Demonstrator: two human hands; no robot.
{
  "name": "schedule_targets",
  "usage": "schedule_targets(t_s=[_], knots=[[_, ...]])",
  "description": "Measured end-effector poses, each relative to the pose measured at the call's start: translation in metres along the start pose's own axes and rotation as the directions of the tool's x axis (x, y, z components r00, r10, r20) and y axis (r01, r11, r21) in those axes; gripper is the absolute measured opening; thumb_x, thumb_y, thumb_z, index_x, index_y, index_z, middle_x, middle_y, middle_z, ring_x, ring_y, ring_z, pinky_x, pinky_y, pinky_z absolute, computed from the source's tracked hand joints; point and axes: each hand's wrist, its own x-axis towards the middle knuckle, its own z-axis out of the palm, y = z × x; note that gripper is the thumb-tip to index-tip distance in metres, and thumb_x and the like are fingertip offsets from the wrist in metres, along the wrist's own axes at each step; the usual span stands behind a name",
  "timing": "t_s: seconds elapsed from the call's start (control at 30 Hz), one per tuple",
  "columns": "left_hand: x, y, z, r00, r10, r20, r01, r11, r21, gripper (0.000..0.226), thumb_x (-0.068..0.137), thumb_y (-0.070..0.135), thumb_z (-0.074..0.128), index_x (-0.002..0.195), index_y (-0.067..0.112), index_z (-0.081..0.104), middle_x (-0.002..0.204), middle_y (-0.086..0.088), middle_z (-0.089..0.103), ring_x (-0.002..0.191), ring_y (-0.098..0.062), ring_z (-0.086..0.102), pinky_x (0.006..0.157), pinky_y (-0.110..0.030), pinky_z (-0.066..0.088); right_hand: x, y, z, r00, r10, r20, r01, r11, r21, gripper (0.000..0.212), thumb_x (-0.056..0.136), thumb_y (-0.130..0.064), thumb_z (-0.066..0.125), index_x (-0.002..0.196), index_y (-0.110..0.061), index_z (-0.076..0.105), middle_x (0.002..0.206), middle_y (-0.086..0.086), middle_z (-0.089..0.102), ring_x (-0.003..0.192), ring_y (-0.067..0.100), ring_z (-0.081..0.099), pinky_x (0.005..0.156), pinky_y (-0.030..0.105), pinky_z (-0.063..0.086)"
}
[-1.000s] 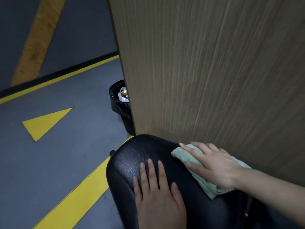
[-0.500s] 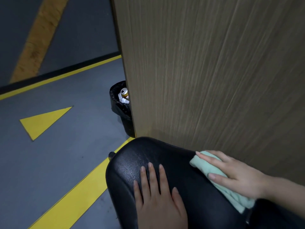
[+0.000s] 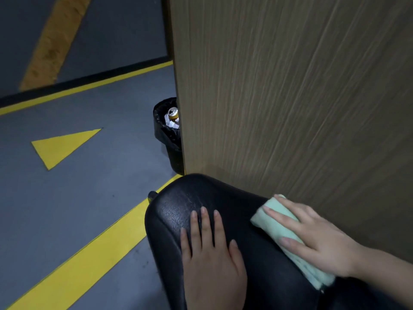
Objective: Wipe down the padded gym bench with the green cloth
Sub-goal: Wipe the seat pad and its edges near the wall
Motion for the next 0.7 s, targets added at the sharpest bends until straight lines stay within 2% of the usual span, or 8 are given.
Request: schedule_targets(t_s=[0.1, 0.2, 0.3, 0.4, 0.53, 0.63, 0.7], knots=[[0.001, 0.001, 0.001, 1.0, -0.011, 0.007, 0.011, 1.0, -0.017, 0.06, 0.081, 0.035, 0.038, 0.131, 0.008, 0.057, 0.141, -0.015, 0.048, 0.134, -0.03, 0.036, 0.11, -0.047, 0.018, -0.011, 0.015, 0.002, 0.999, 0.032, 0.016, -0.034, 0.987, 0.16, 0.07, 0.073, -0.091, 0.012, 0.135, -0.068, -0.01, 0.153, -0.028, -0.014, 0.142, 0.0, 0.002, 0.116, 0.029, 0.017], [-0.001, 0.001, 0.002, 1.0, -0.008, 0.002, 0.008, 1.0, -0.017, 0.061, 0.08, 0.036, 0.039, 0.131, 0.008, 0.057, 0.142, -0.015, 0.048, 0.134, -0.031, 0.037, 0.111, -0.048, 0.017, 0.019, 0.021, -0.011, 0.997, 0.014, 0.073, -0.032, 0.966, 0.256, 0.069, 0.074, -0.089, 0.021, 0.135, -0.07, -0.003, 0.152, -0.025, 0.011, 0.139, -0.007, 0.015, 0.115, 0.021, 0.015], [-0.001, 0.001, 0.001, 1.0, -0.007, 0.007, 0.007, 1.0, -0.027, 0.061, 0.08, 0.035, 0.039, 0.131, 0.008, 0.058, 0.142, -0.015, 0.048, 0.133, -0.032, 0.041, 0.109, -0.05, 0.021, 0.062, 0.014, -0.022, 0.984, -0.022, 0.178, -0.017, 0.977, 0.214, 0.063, 0.08, -0.083, 0.022, 0.137, -0.068, -0.003, 0.145, -0.021, 0.028, 0.133, -0.007, 0.028, 0.113, 0.02, 0.02], [0.0, 0.002, 0.001, 1.0, -0.006, 0.023, 0.006, 1.0, -0.022, 0.061, 0.079, 0.036, 0.04, 0.13, 0.007, 0.058, 0.141, -0.015, 0.048, 0.133, -0.032, 0.041, 0.106, -0.051, 0.024, 0.105, -0.005, -0.028, 0.966, -0.039, 0.254, -0.001, 0.988, 0.152, 0.062, 0.087, -0.07, 0.022, 0.141, -0.06, -0.006, 0.144, -0.011, 0.033, 0.131, 0.006, 0.034, 0.112, 0.025, 0.022], [0.002, 0.001, 0.0, 0.999, -0.007, 0.051, 0.008, 1.0, -0.026, 0.063, 0.078, 0.036, 0.041, 0.13, 0.006, 0.059, 0.142, -0.015, 0.048, 0.134, -0.033, 0.041, 0.105, -0.051, 0.025, 0.142, -0.031, -0.026, 0.973, -0.1, 0.209, 0.065, 0.983, 0.169, 0.063, 0.086, -0.069, 0.021, 0.139, -0.059, -0.011, 0.153, -0.006, 0.022, 0.139, 0.013, 0.027, 0.115, 0.031, 0.019], [0.003, 0.001, -0.004, 0.998, -0.003, 0.065, 0.004, 1.0, -0.017, 0.062, 0.08, 0.036, 0.039, 0.131, 0.005, 0.057, 0.142, -0.014, 0.047, 0.134, -0.031, 0.041, 0.105, -0.051, 0.025, 0.142, -0.043, -0.023, 0.975, -0.158, 0.159, 0.13, 0.976, 0.174, 0.059, 0.087, -0.065, 0.021, 0.137, -0.06, -0.01, 0.161, -0.003, 0.0, 0.147, 0.013, 0.002, 0.119, 0.032, 0.007], [0.003, 0.001, -0.007, 0.996, 0.006, 0.088, -0.005, 1.0, -0.013, 0.061, 0.084, 0.035, 0.037, 0.132, 0.003, 0.055, 0.143, -0.015, 0.046, 0.135, -0.031, 0.039, 0.105, -0.05, 0.025, 0.126, -0.046, -0.023, 0.974, -0.163, 0.155, 0.152, 0.985, 0.085, 0.054, 0.086, -0.066, 0.017, 0.131, -0.066, -0.013, 0.16, -0.005, -0.012, 0.147, 0.013, -0.009, 0.119, 0.037, 0.004]])
